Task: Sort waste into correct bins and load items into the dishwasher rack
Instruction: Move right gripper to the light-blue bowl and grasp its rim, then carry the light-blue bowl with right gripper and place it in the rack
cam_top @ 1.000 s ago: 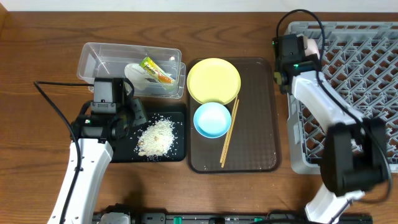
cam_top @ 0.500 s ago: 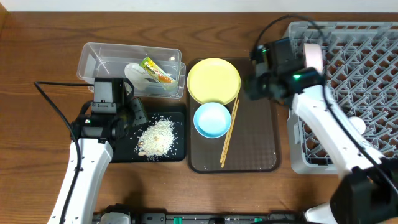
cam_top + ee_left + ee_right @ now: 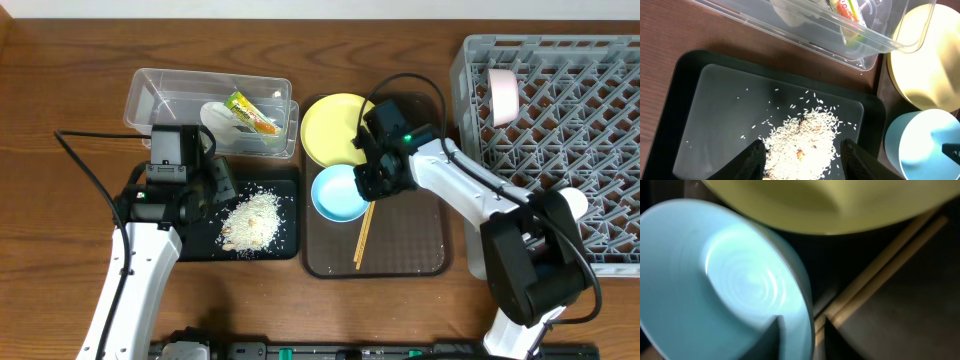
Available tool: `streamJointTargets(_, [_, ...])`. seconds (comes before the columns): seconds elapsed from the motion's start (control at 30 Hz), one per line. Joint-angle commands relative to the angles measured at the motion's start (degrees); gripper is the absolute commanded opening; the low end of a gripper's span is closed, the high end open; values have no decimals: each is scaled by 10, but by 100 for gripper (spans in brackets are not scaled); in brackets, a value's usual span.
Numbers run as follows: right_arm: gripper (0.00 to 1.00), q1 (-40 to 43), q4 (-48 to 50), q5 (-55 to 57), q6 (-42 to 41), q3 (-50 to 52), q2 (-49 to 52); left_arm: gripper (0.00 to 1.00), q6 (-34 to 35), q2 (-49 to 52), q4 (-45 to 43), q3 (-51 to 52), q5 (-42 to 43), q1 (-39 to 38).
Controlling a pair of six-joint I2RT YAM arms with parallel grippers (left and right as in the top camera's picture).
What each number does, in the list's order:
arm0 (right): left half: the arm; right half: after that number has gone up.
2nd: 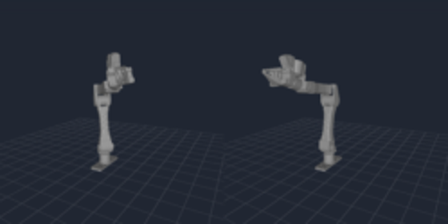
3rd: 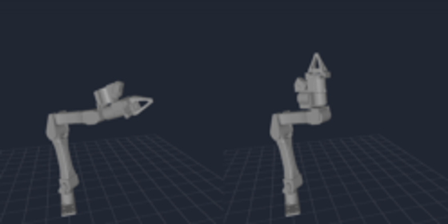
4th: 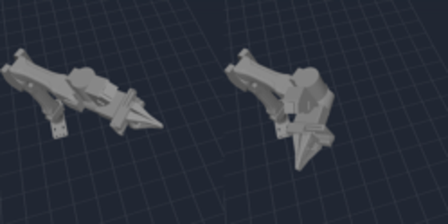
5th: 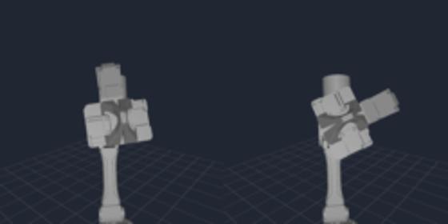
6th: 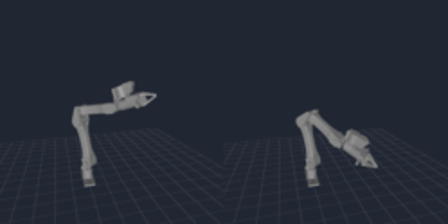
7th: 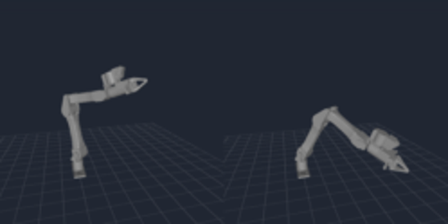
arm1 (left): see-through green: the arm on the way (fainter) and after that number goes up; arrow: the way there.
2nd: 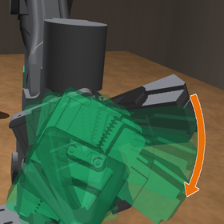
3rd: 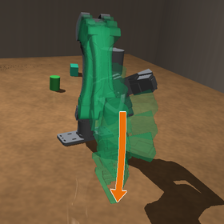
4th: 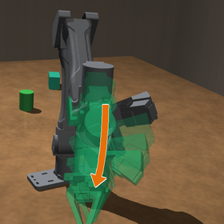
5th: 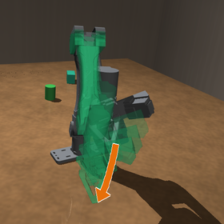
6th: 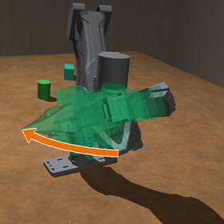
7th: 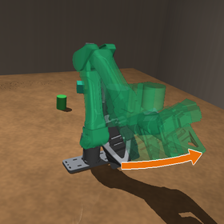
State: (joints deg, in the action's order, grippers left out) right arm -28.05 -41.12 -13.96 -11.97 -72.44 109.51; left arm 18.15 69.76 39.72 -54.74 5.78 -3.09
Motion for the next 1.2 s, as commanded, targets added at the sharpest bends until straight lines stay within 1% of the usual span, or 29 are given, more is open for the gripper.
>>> streamJointTargets(0.0, [7, -2, 9, 11, -9, -2, -3, 51, 1, 2, 2, -2, -7, 2])
streamJointTargets(0.07, [1, 4, 10, 12, -8, -10, -9, 51, 1, 2, 2, -2, -7, 2])
streamJointTargets(0.17, [1, 22, 6, 31, 3, -33, -35, 52, 1, 2, 1, -2, -7, 2])
streamJointTargets(0.27, [1, 49, 7, 82, 12, -54, -83, 51, 1, 2, 1, -2, -7, 2])
streamJointTargets(0.33, [1, 68, 7, 134, 20, -65, -115, 52, 1, 2, 2, -2, -7, 2])
streamJointTargets(0.43, [1, 103, 36, 266, 23, -71, -170, 52, 1, 2, 1, -2, -7, 2])
streamJointTargets(0.53, [1, 140, 90, 387, 65, -71, -209, 52, 1, 2, 1, -2, -7, 2])
streamJointTargets(0.6, [1, 164, 130, 435, 113, -71, -218, 52, 2, 2, 0, -2, -7, 2])
streamJointTargets(0.7, [1, 209, 210, 519, 219, -71, -213, 52, 1, 2, -1, -2, -7, 2])
streamJointTargets(0.83, [1, 268, 307, 580, 306, -71, -189, 52, 1, 2, -1, -2, -7, 2])
streamJointTargets(0.93, [1, 306, 367, 596, 359, -71, -160, 52, 1, 2, -1, -2, -7, 2])
streamJointTargets(1.07, [1, 337, 426, 627, 417, -71, -115, 52, 2, 2, -1, -2, -7, 2])
streamJointTargets(1.17, [1, 353, 486, 679, 460, -71, -68, 52, 2, 2, -1, -2, -7, 2])
